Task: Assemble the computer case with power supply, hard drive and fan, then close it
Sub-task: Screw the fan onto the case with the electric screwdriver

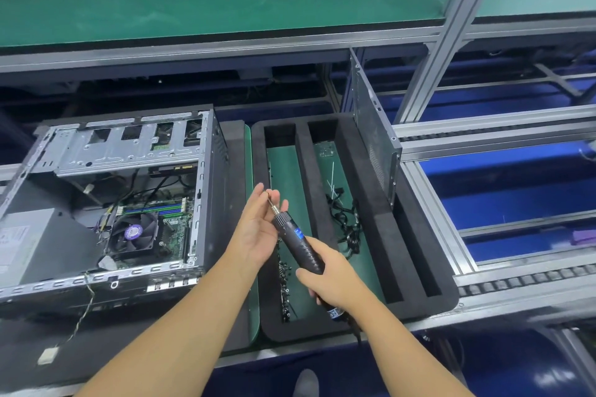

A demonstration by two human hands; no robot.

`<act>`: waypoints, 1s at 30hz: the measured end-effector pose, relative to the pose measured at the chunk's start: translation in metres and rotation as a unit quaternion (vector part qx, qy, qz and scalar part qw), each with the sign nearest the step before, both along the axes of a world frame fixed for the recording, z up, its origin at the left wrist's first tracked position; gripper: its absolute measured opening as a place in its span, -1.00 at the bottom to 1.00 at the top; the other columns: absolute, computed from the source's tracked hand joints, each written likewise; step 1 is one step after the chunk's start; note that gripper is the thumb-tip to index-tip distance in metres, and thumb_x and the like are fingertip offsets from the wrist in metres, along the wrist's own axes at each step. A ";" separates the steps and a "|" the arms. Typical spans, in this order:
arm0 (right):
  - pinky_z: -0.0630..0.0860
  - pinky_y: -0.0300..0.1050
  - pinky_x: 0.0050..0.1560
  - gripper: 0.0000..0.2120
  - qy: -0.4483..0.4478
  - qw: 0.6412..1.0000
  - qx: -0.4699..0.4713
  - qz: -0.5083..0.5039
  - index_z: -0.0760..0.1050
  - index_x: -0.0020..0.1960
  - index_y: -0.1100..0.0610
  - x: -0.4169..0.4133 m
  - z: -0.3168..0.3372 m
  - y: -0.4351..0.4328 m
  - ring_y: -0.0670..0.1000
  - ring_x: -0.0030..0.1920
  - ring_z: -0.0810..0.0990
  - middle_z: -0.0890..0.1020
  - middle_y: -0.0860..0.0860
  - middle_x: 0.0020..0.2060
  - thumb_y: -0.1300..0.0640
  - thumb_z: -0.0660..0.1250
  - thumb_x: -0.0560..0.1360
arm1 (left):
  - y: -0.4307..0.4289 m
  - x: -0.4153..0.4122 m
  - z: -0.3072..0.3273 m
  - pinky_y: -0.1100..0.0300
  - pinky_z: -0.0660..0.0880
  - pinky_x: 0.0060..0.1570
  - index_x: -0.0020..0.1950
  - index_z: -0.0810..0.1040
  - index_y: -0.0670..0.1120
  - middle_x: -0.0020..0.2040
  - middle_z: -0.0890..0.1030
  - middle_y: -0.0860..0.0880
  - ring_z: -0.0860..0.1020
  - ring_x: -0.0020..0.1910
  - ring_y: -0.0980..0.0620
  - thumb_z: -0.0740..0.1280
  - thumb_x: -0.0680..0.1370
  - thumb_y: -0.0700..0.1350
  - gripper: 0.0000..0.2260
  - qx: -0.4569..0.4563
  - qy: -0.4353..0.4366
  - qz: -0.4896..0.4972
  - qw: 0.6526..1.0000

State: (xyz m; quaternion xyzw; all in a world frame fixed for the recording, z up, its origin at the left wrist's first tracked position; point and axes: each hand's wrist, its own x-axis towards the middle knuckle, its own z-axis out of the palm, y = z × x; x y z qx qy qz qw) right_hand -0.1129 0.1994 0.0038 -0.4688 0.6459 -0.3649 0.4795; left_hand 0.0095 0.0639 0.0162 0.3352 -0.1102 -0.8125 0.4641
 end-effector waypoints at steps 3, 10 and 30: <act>0.58 -0.08 -0.45 -0.47 -0.007 1.000 -0.001 -0.003 0.36 0.13 -0.62 0.000 -0.001 0.002 -0.07 -0.44 0.57 0.60 -0.15 -0.33 -0.01 0.37 0.41 | 0.001 0.001 -0.001 0.02 0.62 0.03 0.24 0.57 -0.12 -0.11 0.69 -0.05 0.69 -0.07 0.08 0.36 0.55 -0.26 -0.74 0.009 0.014 0.002 1.000; 0.55 -0.13 -0.46 -0.45 -0.007 1.000 -0.002 -0.004 0.35 0.13 -0.62 -0.001 -0.002 0.004 -0.07 -0.44 0.56 0.60 -0.14 -0.34 0.03 0.37 0.43 | 0.001 0.000 -0.001 -0.10 0.57 0.14 0.13 0.60 -0.12 -0.11 0.69 -0.03 0.68 -0.06 0.10 0.46 0.43 -0.15 -0.72 0.009 0.019 -0.007 1.000; 0.54 -0.14 -0.43 -0.50 -0.052 0.998 0.032 0.000 0.42 0.27 -0.36 -0.008 -0.002 0.007 -0.06 -0.46 0.53 0.57 -0.14 -0.43 0.15 0.37 0.50 | 0.001 0.000 -0.009 0.04 0.62 0.04 0.24 0.53 -0.17 -0.10 0.69 -0.06 0.69 -0.05 0.05 0.37 0.54 -0.21 -0.73 -0.018 -0.035 -0.029 0.999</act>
